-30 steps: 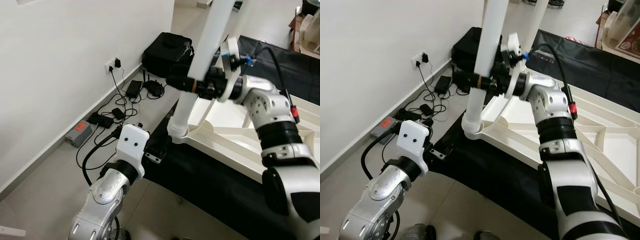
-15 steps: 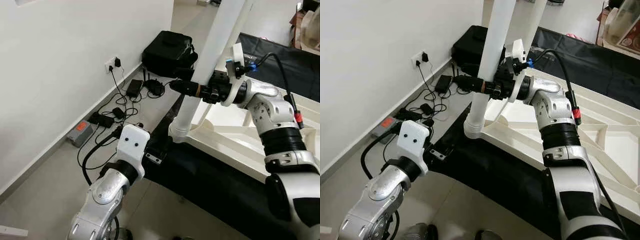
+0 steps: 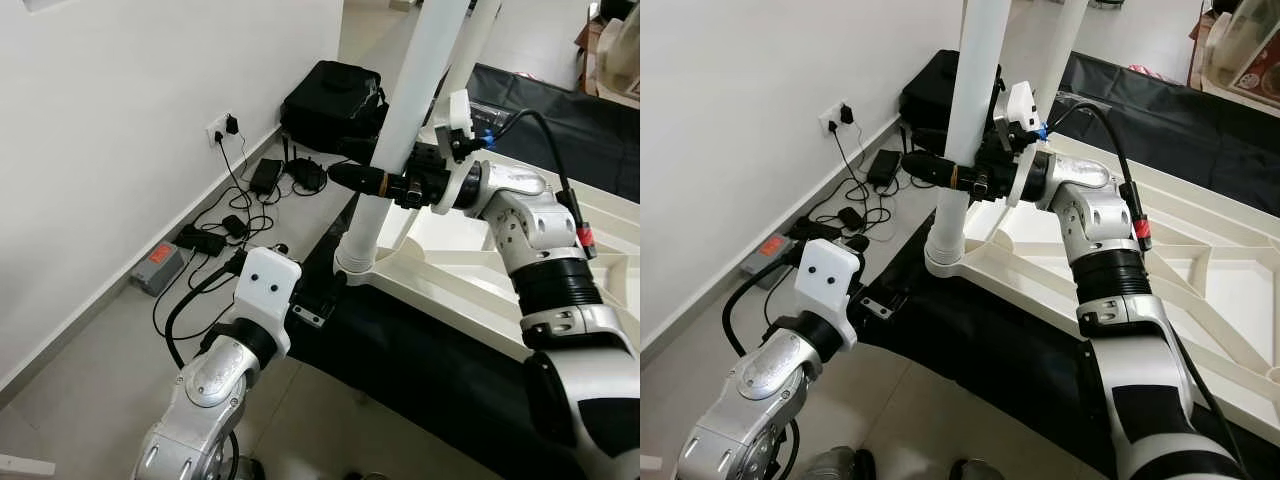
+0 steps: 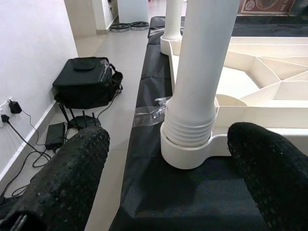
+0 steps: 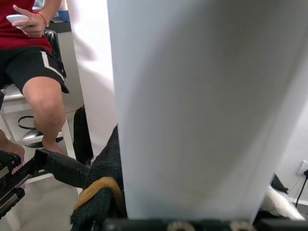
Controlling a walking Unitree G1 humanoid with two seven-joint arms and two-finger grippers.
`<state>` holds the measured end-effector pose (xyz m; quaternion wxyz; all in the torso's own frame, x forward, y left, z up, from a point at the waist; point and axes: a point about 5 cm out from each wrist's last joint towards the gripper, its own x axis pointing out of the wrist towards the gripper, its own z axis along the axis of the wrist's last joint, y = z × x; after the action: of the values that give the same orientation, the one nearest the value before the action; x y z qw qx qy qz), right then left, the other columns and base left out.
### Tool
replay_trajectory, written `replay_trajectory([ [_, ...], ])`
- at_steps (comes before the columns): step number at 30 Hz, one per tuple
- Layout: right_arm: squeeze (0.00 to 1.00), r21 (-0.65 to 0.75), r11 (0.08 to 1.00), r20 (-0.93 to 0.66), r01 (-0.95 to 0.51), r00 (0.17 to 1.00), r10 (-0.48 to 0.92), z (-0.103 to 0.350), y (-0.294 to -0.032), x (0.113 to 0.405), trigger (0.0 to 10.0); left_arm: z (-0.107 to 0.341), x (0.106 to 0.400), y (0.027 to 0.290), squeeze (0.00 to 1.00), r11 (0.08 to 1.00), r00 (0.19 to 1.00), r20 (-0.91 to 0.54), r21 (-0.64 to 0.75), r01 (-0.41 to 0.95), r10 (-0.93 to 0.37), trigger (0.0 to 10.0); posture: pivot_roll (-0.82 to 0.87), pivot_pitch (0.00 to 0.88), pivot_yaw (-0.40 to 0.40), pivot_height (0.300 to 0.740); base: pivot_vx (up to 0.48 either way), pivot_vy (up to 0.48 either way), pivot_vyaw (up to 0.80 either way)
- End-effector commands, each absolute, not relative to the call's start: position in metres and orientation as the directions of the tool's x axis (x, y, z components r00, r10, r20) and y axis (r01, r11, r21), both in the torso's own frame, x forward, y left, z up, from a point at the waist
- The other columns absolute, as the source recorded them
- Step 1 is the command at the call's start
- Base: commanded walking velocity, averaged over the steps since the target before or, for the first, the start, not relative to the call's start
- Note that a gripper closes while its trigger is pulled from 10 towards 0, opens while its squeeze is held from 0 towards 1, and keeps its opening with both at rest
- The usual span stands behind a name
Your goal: Building children table
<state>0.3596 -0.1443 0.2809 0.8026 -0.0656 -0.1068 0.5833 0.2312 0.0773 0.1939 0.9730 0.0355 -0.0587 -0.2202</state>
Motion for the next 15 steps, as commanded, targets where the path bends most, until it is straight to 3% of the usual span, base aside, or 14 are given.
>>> replay_trajectory([
  [1, 0.00, -0.189, 0.324, 0.041, -0.927, 0.322, 0.946, 0.264, -0.143, 0.360, 10.0, 0.193, 0.230, 0.077, 0.00, 0.900, 0.897, 0.087, 0.101, 0.424, -0.432, 10.0, 0.16, 0.190, -0.074, 0.740, 0.000, 0.000, 0.00],
  [3, 0.00, -0.189, 0.324, 0.041, -0.927, 0.322, 0.946, 0.264, -0.143, 0.360, 10.0, 0.193, 0.230, 0.077, 0.00, 0.900, 0.897, 0.087, 0.101, 0.424, -0.432, 10.0, 0.16, 0.190, -0.074, 0.740, 0.000, 0.000, 0.00],
  [8, 0.00, -0.137, 0.431, 0.016, -0.892, 0.433, 0.901, 0.253, -0.147, 0.361, 10.0, 0.193, 0.232, 0.077, 0.00, 0.903, 0.900, 0.090, 0.105, 0.417, -0.426, 10.0, 0.16, 0.186, -0.075, 0.740, 0.000, 0.000, 0.00],
  [12, 0.00, -0.116, 0.461, 0.003, -0.880, 0.464, 0.886, 0.249, -0.148, 0.362, 10.0, 0.193, 0.233, 0.078, 0.00, 0.904, 0.901, 0.092, 0.106, 0.415, -0.424, 10.0, 0.16, 0.184, -0.072, 0.740, 0.000, 0.000, 0.00],
  [14, 0.00, -0.083, 0.544, -0.018, -0.835, 0.548, 0.837, 0.242, -0.150, 0.367, 10.0, 0.194, 0.233, 0.078, 0.00, 0.903, 0.900, 0.097, 0.110, 0.415, -0.425, 10.0, 0.15, 0.178, -0.071, 0.740, 0.000, 0.000, 0.00],
  [15, 0.00, -0.083, 0.544, -0.018, -0.835, 0.548, 0.837, 0.242, -0.150, 0.367, 10.0, 0.194, 0.233, 0.078, 0.00, 0.903, 0.900, 0.097, 0.110, 0.415, -0.425, 10.0, 0.15, 0.178, -0.071, 0.740, 0.000, 0.000, 0.00],
])
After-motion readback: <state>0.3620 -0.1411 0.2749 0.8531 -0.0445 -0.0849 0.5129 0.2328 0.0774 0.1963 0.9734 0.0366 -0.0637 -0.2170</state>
